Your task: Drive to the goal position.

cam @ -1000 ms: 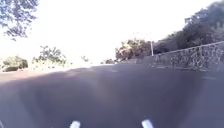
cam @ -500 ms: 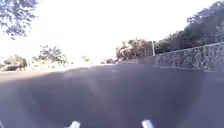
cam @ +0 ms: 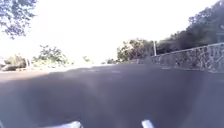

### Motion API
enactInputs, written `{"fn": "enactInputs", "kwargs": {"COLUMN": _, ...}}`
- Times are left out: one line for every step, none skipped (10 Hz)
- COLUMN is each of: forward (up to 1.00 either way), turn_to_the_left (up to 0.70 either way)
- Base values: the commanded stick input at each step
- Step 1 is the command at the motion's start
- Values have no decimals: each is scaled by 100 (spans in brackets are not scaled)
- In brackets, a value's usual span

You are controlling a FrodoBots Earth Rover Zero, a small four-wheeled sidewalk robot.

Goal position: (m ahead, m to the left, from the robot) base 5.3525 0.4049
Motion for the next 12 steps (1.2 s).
{"fn": "enactInputs", "kwargs": {"forward": 70, "turn_to_the_left": -23}}
{"fn": "enactInputs", "kwargs": {"forward": 70, "turn_to_the_left": -32}}
{"fn": "enactInputs", "kwargs": {"forward": 70, "turn_to_the_left": -35}}
{"fn": "enactInputs", "kwargs": {"forward": 70, "turn_to_the_left": -35}}
{"fn": "enactInputs", "kwargs": {"forward": 70, "turn_to_the_left": -1}}
{"fn": "enactInputs", "kwargs": {"forward": 70, "turn_to_the_left": -3}}
{"fn": "enactInputs", "kwargs": {"forward": 70, "turn_to_the_left": -6}}
{"fn": "enactInputs", "kwargs": {"forward": 70, "turn_to_the_left": -35}}
{"fn": "enactInputs", "kwargs": {"forward": 70, "turn_to_the_left": -35}}
{"fn": "enactInputs", "kwargs": {"forward": 70, "turn_to_the_left": -34}}
{"fn": "enactInputs", "kwargs": {"forward": 70, "turn_to_the_left": -20}}
{"fn": "enactInputs", "kwargs": {"forward": 70, "turn_to_the_left": -6}}
